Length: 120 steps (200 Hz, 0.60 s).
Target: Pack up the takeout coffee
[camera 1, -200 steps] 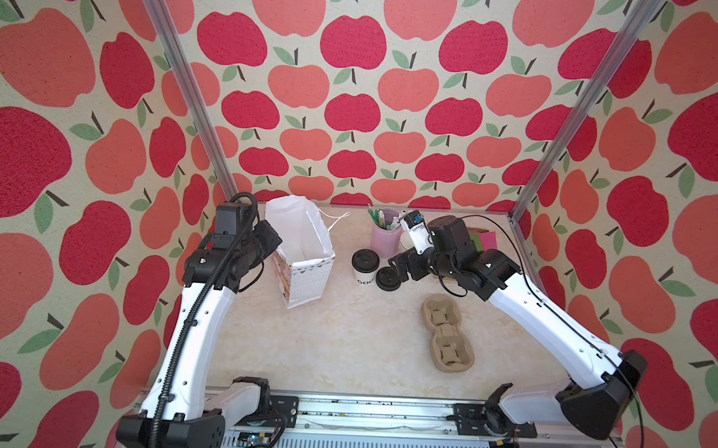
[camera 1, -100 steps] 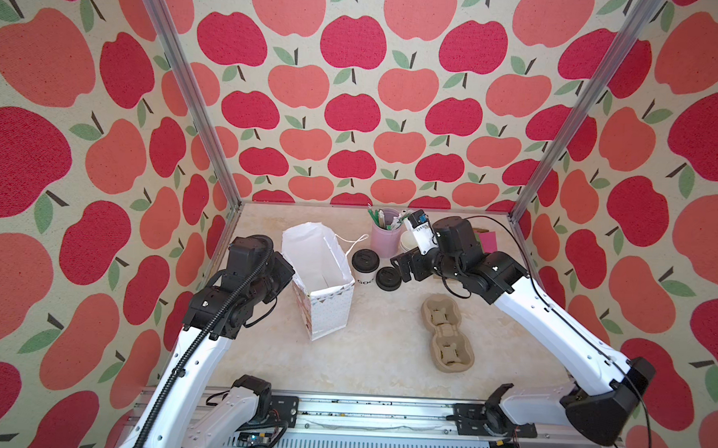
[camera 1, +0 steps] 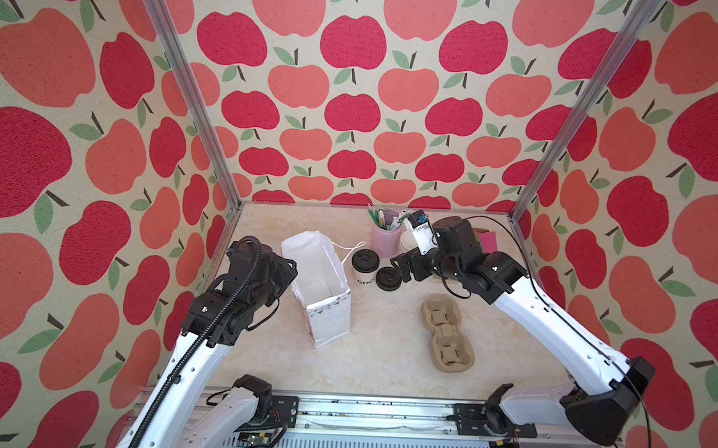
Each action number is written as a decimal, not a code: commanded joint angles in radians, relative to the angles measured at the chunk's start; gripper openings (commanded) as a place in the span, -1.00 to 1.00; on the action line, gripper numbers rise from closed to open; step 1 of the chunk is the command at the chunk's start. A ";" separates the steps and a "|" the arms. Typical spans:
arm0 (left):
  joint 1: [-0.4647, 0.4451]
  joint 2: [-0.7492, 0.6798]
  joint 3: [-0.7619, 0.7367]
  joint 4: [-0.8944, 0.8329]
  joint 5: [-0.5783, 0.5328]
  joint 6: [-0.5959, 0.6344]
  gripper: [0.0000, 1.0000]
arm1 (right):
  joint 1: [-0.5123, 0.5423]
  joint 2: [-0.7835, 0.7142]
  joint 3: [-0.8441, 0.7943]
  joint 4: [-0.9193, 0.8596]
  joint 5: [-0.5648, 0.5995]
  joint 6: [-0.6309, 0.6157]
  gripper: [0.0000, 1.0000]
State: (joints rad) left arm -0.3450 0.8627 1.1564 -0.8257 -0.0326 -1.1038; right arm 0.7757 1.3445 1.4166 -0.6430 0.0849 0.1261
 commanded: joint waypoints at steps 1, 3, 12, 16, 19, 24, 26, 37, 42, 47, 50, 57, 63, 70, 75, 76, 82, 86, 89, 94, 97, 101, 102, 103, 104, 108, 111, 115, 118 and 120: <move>0.002 -0.011 0.082 0.002 -0.035 0.074 -0.07 | -0.009 0.007 0.007 0.013 -0.003 0.017 0.92; 0.004 -0.010 0.092 0.002 -0.036 0.087 -0.06 | -0.009 0.008 0.007 0.013 -0.004 0.018 0.92; 0.005 0.005 0.134 -0.002 -0.036 0.146 -0.02 | -0.009 0.010 0.011 0.010 -0.005 0.015 0.92; 0.006 0.013 0.153 -0.005 -0.034 0.177 0.01 | -0.008 0.010 0.013 0.009 -0.005 0.014 0.92; 0.006 0.020 0.169 -0.008 -0.032 0.202 0.03 | -0.009 0.012 0.014 0.008 -0.005 0.014 0.92; 0.009 0.031 0.193 -0.011 -0.027 0.245 0.07 | -0.008 0.014 0.016 0.005 -0.004 0.012 0.93; 0.009 0.035 0.202 -0.012 -0.024 0.269 0.09 | -0.008 0.015 0.017 0.003 -0.004 0.012 0.93; 0.017 0.060 0.254 -0.012 -0.003 0.397 0.23 | -0.008 0.016 0.021 -0.006 0.000 0.008 0.93; 0.021 0.070 0.274 -0.013 0.009 0.462 0.28 | -0.009 0.018 0.022 -0.009 0.003 0.006 0.93; 0.028 0.081 0.296 -0.016 0.020 0.522 0.34 | -0.009 0.020 0.022 -0.012 0.005 0.004 0.93; 0.033 0.088 0.309 -0.018 0.027 0.560 0.36 | -0.009 0.020 0.021 -0.014 0.007 0.003 0.93; 0.048 0.105 0.337 -0.023 0.058 0.654 0.43 | -0.009 0.021 0.022 -0.018 0.011 0.001 0.94; 0.067 0.121 0.355 -0.028 0.089 0.729 0.48 | -0.009 0.021 0.021 -0.022 0.013 -0.002 0.94; 0.097 0.141 0.383 -0.035 0.135 0.793 0.52 | -0.009 0.022 0.022 -0.027 0.014 -0.003 0.94; 0.120 0.158 0.401 -0.045 0.172 0.836 0.53 | -0.009 0.019 0.022 -0.030 0.015 -0.005 0.94; 0.127 0.163 0.403 -0.046 0.176 0.843 0.53 | -0.009 0.020 0.022 -0.030 0.015 -0.005 0.94; 0.164 0.187 0.428 -0.062 0.242 0.884 0.53 | -0.009 0.021 0.021 -0.032 0.015 -0.006 0.94; 0.193 0.205 0.441 -0.072 0.294 0.914 0.53 | -0.009 0.019 0.022 -0.033 0.016 -0.007 0.94; 0.213 0.218 0.455 -0.082 0.327 0.938 0.53 | -0.009 0.019 0.021 -0.035 0.016 -0.008 0.94; 0.239 0.251 0.473 -0.096 0.388 0.970 0.53 | -0.009 0.018 0.022 -0.036 0.016 -0.009 0.94; 0.250 0.271 0.484 -0.106 0.411 0.983 0.53 | -0.010 0.018 0.022 -0.038 0.016 -0.009 0.94; 0.262 0.292 0.499 -0.120 0.431 1.005 0.53 | -0.010 0.017 0.021 -0.039 0.016 -0.011 0.94; 0.263 0.299 0.503 -0.125 0.435 1.010 0.53 | -0.010 0.016 0.021 -0.039 0.016 -0.011 0.94; 0.265 0.303 0.507 -0.130 0.437 1.015 0.53 | -0.010 0.017 0.022 -0.040 0.016 -0.011 0.94; 0.267 0.309 0.511 -0.134 0.441 1.018 0.53 | -0.010 0.017 0.021 -0.040 0.016 -0.011 0.94; 0.272 0.336 0.528 -0.150 0.450 1.041 0.53 | -0.010 0.016 0.022 -0.042 0.016 -0.013 0.94; 0.274 0.354 0.541 -0.165 0.454 1.057 0.53 | -0.012 0.016 0.023 -0.042 0.016 -0.013 0.95; 0.276 0.378 0.554 -0.183 0.457 1.081 0.53 | -0.012 0.016 0.023 -0.045 0.015 -0.016 0.95; 0.277 0.398 0.568 -0.197 0.460 1.099 0.53 | -0.011 0.017 0.023 -0.047 0.015 -0.016 0.95; 0.278 0.411 0.574 -0.208 0.462 1.108 0.53 | -0.012 0.017 0.024 -0.049 0.015 -0.017 0.95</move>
State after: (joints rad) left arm -0.0914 1.1503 1.6630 -0.8940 0.2630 -0.2390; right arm 0.7742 1.3617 1.4170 -0.6582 0.0887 0.1249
